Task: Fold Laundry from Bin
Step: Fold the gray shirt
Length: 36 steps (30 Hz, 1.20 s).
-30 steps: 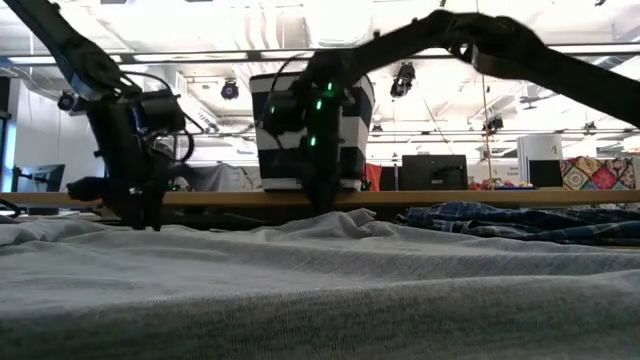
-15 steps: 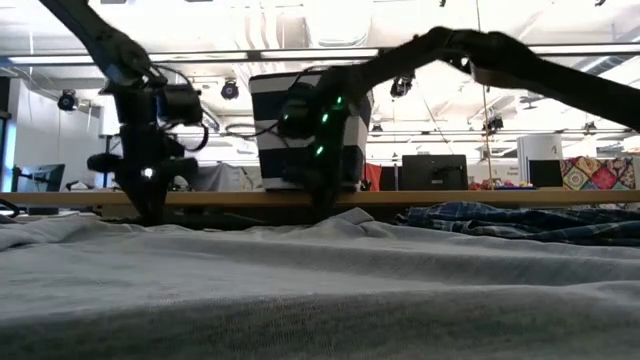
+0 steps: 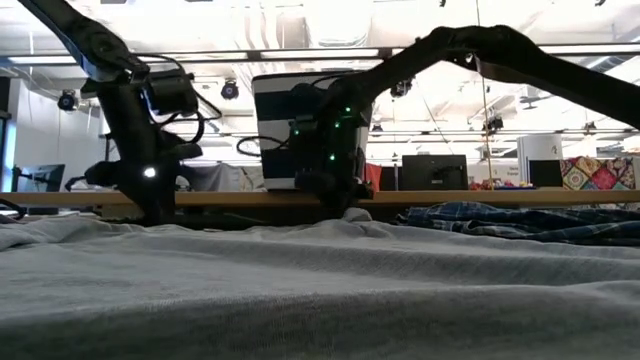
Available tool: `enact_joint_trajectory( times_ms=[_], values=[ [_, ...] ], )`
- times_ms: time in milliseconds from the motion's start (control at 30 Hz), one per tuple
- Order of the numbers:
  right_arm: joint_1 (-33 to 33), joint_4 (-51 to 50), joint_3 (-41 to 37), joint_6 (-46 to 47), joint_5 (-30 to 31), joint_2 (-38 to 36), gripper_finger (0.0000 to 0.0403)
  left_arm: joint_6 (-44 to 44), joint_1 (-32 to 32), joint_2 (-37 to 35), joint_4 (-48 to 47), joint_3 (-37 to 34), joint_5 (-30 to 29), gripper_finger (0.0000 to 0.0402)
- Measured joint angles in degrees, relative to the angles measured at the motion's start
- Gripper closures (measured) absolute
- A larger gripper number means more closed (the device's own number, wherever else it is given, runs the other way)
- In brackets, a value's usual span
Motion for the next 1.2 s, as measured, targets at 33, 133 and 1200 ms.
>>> enact_joint_trajectory(
  times_ms=[33,133,1200],
  values=[
    [-0.4,1.8,-1.2,0.0,1.3,-0.1,0.0394,-0.5,-0.5,0.2,0.4,-0.3,0.1,0.0287],
    [-1.6,8.1,-3.4,-2.0,8.3,-0.4,0.0394,-0.3,-0.9,0.9,1.2,-0.4,-0.6,0.0287],
    [44.4,16.2,-59.9,20.2,2.3,-47.7,0.0394,0.2,-25.3,-9.7,-4.7,3.8,-2.2,0.0287]
  ],
)
